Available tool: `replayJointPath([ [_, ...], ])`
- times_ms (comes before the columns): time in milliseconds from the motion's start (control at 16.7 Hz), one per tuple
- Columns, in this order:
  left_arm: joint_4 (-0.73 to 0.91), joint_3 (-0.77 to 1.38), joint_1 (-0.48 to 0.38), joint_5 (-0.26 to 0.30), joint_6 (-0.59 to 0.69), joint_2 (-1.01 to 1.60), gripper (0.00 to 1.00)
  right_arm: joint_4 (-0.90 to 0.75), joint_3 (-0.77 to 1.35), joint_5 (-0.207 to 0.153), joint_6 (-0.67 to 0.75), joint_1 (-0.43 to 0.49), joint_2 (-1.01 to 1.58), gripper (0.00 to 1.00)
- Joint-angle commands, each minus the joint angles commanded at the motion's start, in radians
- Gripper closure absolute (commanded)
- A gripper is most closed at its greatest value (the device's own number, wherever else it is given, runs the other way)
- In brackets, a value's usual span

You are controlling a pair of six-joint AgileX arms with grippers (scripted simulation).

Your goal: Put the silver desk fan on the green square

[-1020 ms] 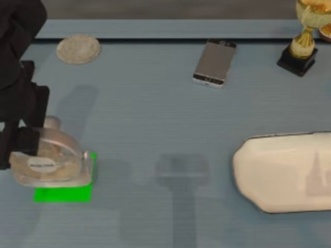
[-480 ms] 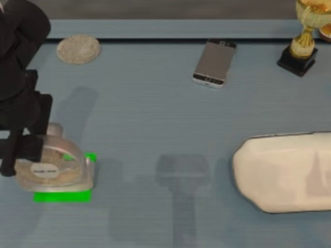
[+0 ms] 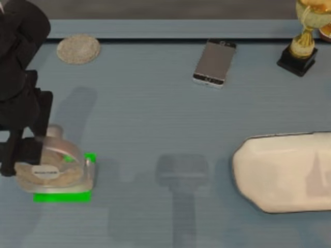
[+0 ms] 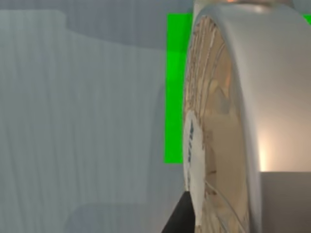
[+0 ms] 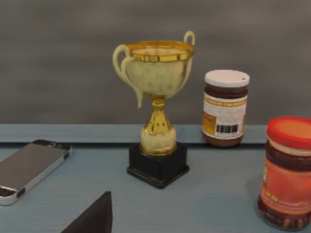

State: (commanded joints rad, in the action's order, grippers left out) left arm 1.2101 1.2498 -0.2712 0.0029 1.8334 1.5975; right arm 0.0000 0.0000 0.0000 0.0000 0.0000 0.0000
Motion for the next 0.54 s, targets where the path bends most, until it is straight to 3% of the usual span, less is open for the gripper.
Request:
replayJointPath([
  [180,0.000,0.000,0.000,0.000,0.000,0.000,0.02,0.000,0.000,0.000,0.000,0.000,0.000,0.00],
  [540,0.000,0.000,0.000,0.000,0.000,0.000,0.00,0.000,0.000,0.000,0.000,0.000,0.000,0.00],
])
